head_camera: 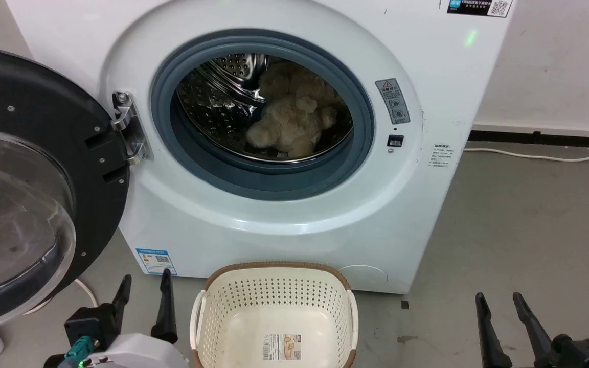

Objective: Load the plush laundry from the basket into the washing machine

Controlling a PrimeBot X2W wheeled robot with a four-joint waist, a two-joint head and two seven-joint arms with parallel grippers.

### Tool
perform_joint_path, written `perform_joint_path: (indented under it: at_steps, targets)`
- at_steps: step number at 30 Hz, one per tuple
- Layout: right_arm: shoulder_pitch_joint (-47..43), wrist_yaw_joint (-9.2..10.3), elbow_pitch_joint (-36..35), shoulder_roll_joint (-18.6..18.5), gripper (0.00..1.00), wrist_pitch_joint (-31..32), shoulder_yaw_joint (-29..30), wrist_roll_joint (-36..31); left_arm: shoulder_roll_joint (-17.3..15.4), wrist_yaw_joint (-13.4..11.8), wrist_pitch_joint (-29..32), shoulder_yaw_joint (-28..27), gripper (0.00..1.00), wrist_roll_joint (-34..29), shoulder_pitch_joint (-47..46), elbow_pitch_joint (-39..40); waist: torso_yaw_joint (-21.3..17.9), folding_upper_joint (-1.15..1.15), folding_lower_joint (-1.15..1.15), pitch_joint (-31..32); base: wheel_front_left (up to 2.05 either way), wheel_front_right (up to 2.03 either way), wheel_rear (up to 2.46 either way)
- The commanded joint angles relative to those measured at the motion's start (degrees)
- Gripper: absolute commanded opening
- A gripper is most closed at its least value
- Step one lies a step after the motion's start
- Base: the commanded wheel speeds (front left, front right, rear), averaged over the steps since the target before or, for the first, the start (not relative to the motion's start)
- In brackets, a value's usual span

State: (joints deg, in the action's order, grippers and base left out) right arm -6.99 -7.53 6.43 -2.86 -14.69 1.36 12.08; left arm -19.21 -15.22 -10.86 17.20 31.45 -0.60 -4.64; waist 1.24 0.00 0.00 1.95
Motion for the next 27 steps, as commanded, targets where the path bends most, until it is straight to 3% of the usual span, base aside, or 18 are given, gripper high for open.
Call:
perform_joint_path:
  at_steps: [1, 15, 27]
  targets:
    - [-0.82, 0.04, 0.14, -0.01, 1.0, 0.17, 0.16, -0.26, -0.36, -0.23, 0.26, 0.1, 1.0, -0.06, 0.93, 0.38, 0.04, 0.0, 0.0, 0.06, 0.0, 0.0, 0.0]
    - [-1.16, 0.04, 0.32, -0.01, 1.0, 1.17, -0.33, -0.15, -2.62, 0.73, 1.88, 2.7, 1.0, -2.33, -0.42, 1.08, -0.05, 0.0, 0.0, 0.01, 0.0, 0.0, 0.0]
    - [-1.11, 0.04, 0.33, -0.01, 1.0, 1.49, -0.75, 0.25, -2.26, 0.69, 1.91, 2.8, 1.0, -1.38, -0.75, 1.39, -0.27, 0.0, 0.0, 0.22, 0.0, 0.0, 0.0]
